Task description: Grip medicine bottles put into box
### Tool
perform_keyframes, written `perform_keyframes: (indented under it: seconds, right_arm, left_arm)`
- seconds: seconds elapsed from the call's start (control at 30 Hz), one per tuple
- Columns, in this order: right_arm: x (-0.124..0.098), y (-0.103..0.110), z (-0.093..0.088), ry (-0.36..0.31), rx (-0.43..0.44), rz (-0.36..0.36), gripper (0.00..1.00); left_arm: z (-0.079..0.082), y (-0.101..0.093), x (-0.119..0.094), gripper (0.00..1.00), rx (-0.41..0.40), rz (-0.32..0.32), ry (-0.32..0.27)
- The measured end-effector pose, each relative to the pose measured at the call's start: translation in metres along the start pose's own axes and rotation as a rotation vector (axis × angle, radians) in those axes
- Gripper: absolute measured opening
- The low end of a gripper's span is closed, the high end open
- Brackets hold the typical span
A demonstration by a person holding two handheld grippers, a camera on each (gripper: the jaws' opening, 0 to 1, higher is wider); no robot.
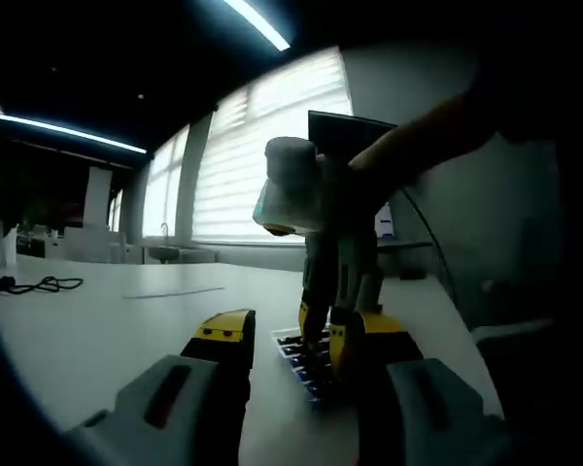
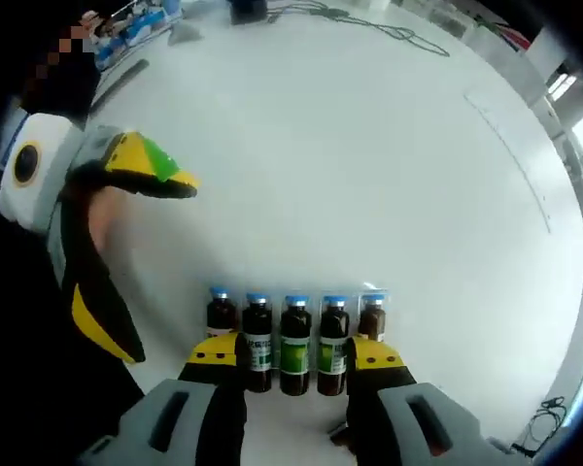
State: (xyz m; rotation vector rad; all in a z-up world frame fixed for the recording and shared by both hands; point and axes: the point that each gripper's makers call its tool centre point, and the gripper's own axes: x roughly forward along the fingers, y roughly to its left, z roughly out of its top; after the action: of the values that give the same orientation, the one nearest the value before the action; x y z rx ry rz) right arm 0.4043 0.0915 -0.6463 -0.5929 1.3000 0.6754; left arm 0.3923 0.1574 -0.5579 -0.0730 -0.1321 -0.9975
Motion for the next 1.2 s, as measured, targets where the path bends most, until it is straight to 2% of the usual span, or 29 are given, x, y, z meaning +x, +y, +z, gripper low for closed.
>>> perform_keyframes:
  seconds: [0.27,0.53,0.97,1.2]
  right_arm:
    - [0.002,-0.006,0.008,-0.001,0.218,-0.038,0.37]
    - [0.004,-0.008,0.004,0.032,0.431,-0.071,0.37]
    - [0.004,-0.006,-0.001,0.030,0.669,-0.107,0.37]
    - [0.003,-0.003,-0.010,0.046,0.734,-0.116,0.37]
  left_arm:
    - [0.000,-0.004,-0.011,0.32,0.024,0.000,0.004]
    - [-0.001,-0.002,-0.011,0.32,0.008,-0.001,0.007]
    - [-0.010,-0.002,-0.011,0.32,0.010,0.000,0.048]
    - [-0.013,0.000,-0.011,0.32,0.010,0.012,0.061]
